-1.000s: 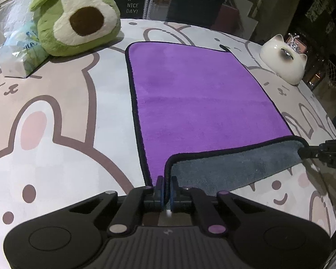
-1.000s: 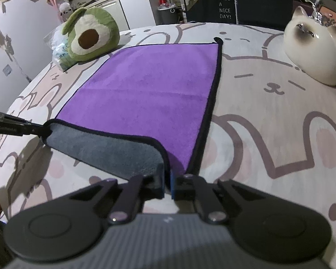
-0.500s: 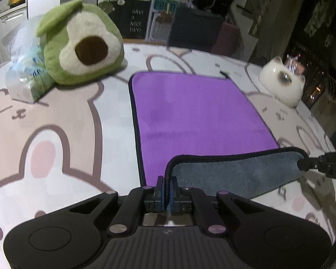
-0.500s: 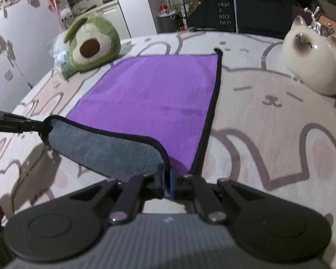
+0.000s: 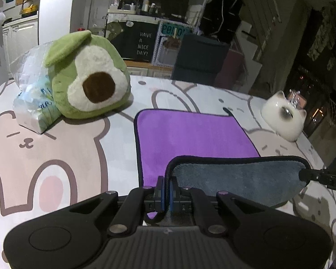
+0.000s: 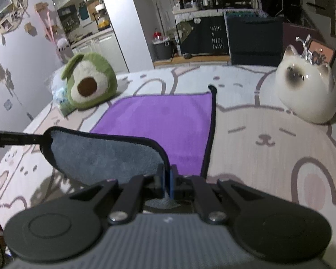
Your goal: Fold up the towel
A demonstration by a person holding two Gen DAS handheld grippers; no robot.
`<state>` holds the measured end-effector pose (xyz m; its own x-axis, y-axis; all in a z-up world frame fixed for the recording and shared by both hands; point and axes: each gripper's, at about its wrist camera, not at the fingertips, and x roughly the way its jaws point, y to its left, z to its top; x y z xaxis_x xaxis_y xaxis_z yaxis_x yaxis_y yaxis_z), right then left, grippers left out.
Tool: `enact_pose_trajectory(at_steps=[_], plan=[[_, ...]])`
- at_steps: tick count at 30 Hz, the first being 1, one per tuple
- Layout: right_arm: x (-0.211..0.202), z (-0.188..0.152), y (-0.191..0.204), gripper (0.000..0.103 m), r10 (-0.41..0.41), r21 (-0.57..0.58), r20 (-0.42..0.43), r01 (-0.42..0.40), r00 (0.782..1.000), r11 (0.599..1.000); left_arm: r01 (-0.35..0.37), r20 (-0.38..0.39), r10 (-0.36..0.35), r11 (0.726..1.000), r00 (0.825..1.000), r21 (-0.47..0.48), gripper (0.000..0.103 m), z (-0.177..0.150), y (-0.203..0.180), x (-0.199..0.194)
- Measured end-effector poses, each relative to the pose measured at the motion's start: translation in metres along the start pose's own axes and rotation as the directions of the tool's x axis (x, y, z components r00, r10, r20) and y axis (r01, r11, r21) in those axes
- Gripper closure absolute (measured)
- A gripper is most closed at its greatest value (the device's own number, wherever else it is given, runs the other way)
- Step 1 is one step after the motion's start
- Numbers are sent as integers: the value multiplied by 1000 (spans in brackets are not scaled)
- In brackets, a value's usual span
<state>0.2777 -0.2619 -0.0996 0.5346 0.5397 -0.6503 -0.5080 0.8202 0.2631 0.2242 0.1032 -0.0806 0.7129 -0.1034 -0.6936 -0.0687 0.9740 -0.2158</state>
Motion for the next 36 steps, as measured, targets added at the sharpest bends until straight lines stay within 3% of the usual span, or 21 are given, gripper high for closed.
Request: enact_pose_trajectory(at_steps=[16, 36], plan=[[10, 47, -6, 98, -20, 23, 107, 17, 994, 1000, 5, 101, -6, 1000, 995, 5, 99, 51, -2, 16], [61, 100, -17, 98, -48, -2, 136, 49, 989, 999, -20, 108, 18, 1000, 994, 21, 99, 107, 15, 78]])
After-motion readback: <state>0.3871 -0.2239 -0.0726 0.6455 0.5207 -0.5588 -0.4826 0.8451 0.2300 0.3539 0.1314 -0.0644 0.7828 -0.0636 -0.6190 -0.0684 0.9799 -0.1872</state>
